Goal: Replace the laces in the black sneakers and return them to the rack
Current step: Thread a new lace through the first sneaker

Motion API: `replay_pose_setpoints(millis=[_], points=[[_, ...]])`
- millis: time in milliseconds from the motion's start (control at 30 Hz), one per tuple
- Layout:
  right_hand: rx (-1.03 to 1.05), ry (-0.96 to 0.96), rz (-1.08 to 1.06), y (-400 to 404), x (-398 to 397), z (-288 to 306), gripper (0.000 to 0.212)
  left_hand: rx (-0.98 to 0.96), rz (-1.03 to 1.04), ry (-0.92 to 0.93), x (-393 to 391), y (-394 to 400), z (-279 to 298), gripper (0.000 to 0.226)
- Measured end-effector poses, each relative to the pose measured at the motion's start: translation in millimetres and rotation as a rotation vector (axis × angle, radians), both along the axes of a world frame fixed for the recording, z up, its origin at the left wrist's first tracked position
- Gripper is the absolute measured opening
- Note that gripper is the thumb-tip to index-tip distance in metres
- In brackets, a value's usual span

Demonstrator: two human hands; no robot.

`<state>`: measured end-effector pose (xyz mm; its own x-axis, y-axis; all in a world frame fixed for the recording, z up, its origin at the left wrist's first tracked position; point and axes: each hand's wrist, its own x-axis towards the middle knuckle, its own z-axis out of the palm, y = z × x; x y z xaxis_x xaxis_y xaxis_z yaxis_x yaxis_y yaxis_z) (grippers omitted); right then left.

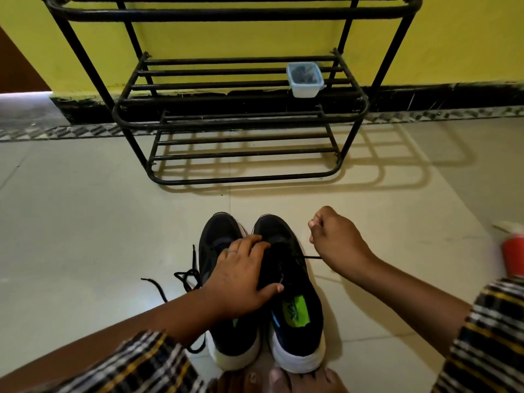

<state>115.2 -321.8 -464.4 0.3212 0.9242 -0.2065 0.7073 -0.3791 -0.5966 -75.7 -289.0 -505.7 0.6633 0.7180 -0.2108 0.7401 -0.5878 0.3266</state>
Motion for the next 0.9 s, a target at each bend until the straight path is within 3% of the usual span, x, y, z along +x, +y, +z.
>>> replay_pose_setpoints(millis=[167,267,533,733,833,900], points=[[-0.244,-0.083,0.137,-3.9,-5.1,-5.7,0.009,-0.026,0.028,-0.010,3.4,-2.0,0.5,0.079],[-0.302,0.000,0.223,-1.6,-6.5,-1.7,0.006,-0.043,0.038,-0.031,4.9,-2.5,-0.3,0.077],[0.081,0.769,-0.179,13.1,6.3,28.4,0.021,-0.126,0.086,-0.115,4.3,-0.7,1.2,0.079],[0.295,0.838,-0.193,15.5,11.3,50.2,0.018,-0.179,0.096,-0.118,6.0,0.8,4.7,0.078],[0.252,0.808,-0.176,12.0,2.8,40.7,0.017,-0.234,0.159,-0.121,8.2,1.2,6.3,0.077],[0.190,0.892,-0.203,11.6,-3.7,29.2,0.017,-0.241,0.196,-0.128,10.4,2.1,6.5,0.077]])
